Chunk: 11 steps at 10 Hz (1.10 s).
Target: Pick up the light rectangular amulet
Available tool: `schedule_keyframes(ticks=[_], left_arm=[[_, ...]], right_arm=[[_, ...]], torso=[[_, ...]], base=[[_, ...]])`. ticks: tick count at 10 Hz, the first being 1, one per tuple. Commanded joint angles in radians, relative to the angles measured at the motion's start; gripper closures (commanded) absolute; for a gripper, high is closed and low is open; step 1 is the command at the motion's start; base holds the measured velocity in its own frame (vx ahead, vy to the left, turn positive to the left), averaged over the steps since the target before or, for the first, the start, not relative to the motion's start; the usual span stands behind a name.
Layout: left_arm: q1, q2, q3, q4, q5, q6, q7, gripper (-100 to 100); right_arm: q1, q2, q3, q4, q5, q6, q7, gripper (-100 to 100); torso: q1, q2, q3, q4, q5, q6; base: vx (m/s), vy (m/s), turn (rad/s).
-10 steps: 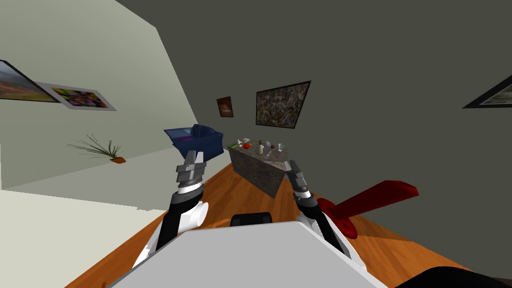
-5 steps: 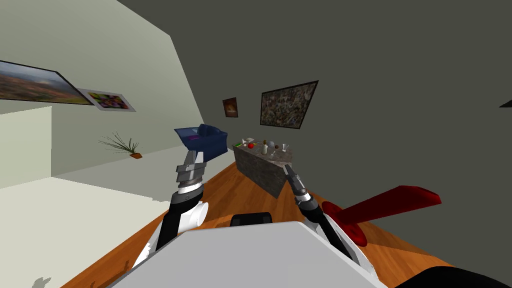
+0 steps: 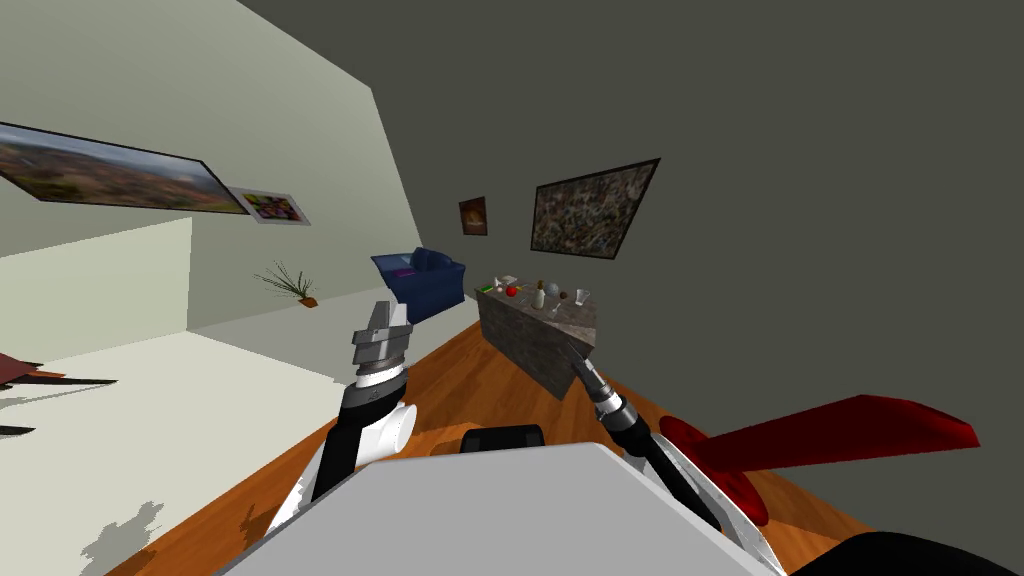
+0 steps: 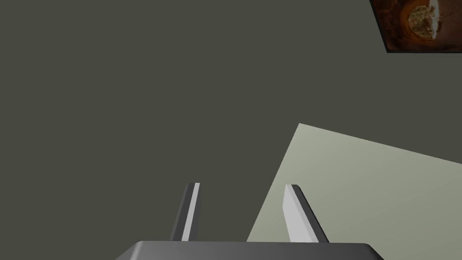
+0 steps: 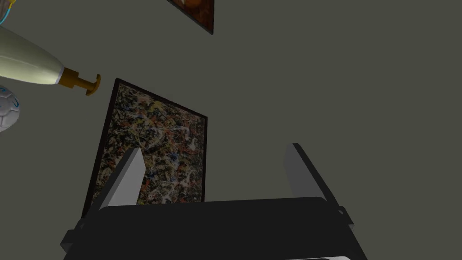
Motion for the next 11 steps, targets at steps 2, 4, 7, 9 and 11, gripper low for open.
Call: schedule_keyframes(ticks=[2,4,7,9,11], left_arm=[[0.000,0.000,0.000,0.000,0.000,0.000,0.000,0],[0.000,0.000,0.000,0.000,0.000,0.000,0.000,0],[0.000,0.000,0.000,0.000,0.000,0.000,0.000,0],[0.000,0.000,0.000,0.000,0.000,0.000,0.000,0],[0.000,0.000,0.000,0.000,0.000,0.000,0.000,0]], right_arm=[[0.011,-0.070,0.026,0.055,0.019,0.009,0.058,-100],[0.019,-0.123,0.043,0.096,0.032,0.015,0.096,-100],[0.028,-0.188,0.062,0.138,0.047,0.021,0.135,-100],[0.037,-0.241,0.081,0.182,0.063,0.027,0.176,-100],[0.045,-0.294,0.102,0.227,0.081,0.034,0.218,-100]], torso=[[0.000,0.000,0.000,0.000,0.000,0.000],[-0.001,-0.001,-0.001,0.000,0.000,0.001],[0.000,-0.002,-0.001,0.000,0.000,0.000],[0.000,-0.002,-0.001,0.000,0.000,0.000],[0.000,-0.003,-0.001,0.000,0.000,0.000]], base=[[-0.012,0.054,0.181],[0.006,0.053,0.148],[0.011,0.051,0.155],[0.012,0.061,0.208],[0.023,0.055,0.197]])
